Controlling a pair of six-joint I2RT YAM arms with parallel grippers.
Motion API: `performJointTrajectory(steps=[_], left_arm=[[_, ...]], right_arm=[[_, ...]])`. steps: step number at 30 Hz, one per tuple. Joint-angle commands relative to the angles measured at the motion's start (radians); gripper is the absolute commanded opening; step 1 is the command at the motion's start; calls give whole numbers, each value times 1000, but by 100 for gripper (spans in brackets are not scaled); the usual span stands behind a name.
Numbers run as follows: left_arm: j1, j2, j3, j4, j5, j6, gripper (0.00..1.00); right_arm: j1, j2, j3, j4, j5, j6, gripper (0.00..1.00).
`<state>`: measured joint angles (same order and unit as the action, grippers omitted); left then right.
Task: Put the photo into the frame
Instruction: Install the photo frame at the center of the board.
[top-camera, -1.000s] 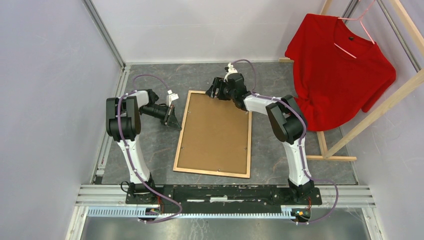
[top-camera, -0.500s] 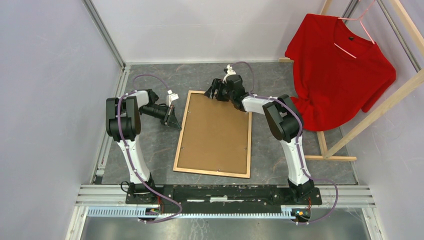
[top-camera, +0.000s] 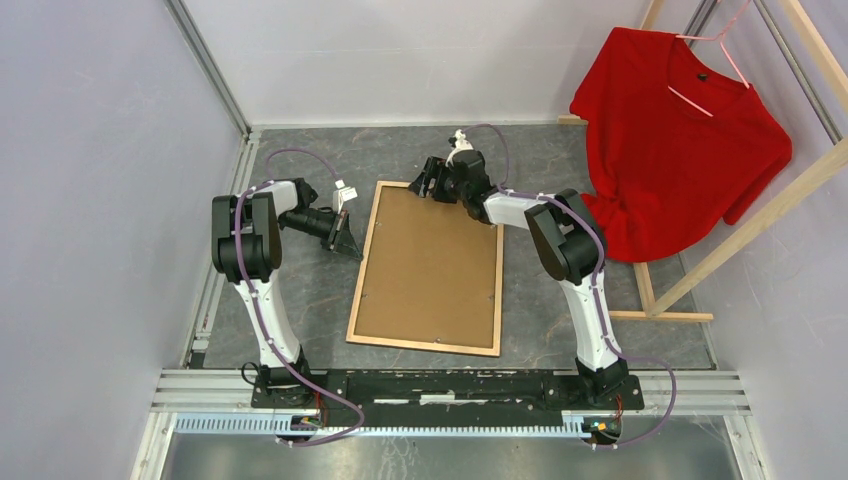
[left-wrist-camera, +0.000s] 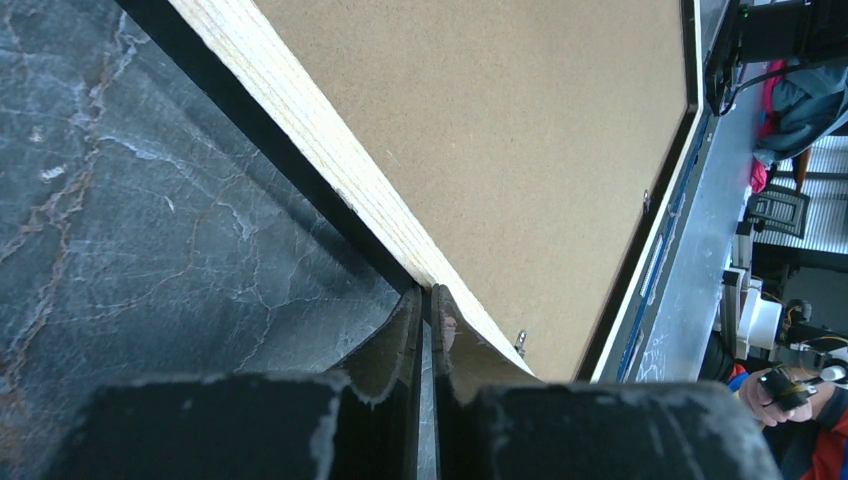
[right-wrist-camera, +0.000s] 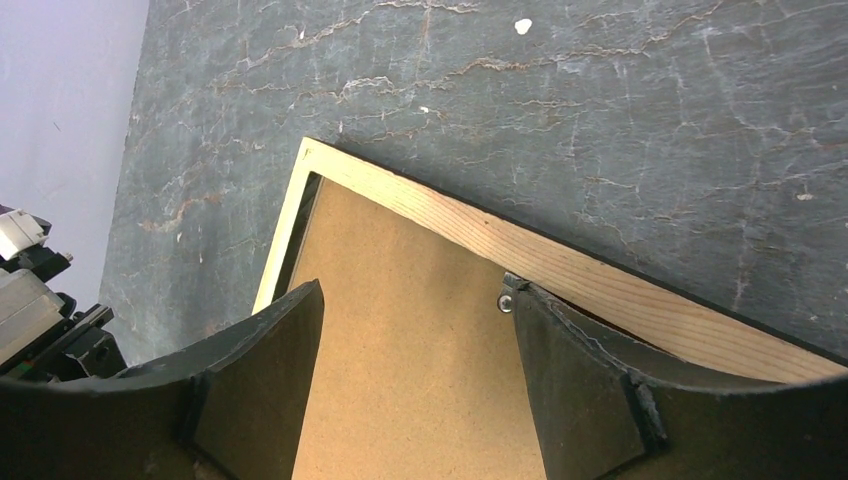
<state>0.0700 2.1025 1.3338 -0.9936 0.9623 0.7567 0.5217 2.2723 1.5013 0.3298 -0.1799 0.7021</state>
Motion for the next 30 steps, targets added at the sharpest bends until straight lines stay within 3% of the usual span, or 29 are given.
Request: performJointTrajectory(steps=[1,6,9,13,18,25,30], left_arm=[[-11,-15,-30,29,-104,20,10],[-10,-27,-22,17,-110,24,11],[-5,-48,-2,-17,-115,39,18],[2,-96,4,-28,-137,47,29],[2,-133,-8,-33,-151,28,32],[2,-238,-59,-88,-203,79,38],[-1,-288,-104,-93,-215,88,40]], right_arm=[[-10,-45,-42,16,51,-28,77],[-12,-181,-134,-19,92,-113,82],[-11,-307,-243,-49,116,-179,84],[-13,-466,-367,-188,282,-257,84],[-15,-611,-518,-263,410,-277,85],[-17,-676,-570,-389,460,-293,84],[-18,-742,-686,-389,438,-272,82]])
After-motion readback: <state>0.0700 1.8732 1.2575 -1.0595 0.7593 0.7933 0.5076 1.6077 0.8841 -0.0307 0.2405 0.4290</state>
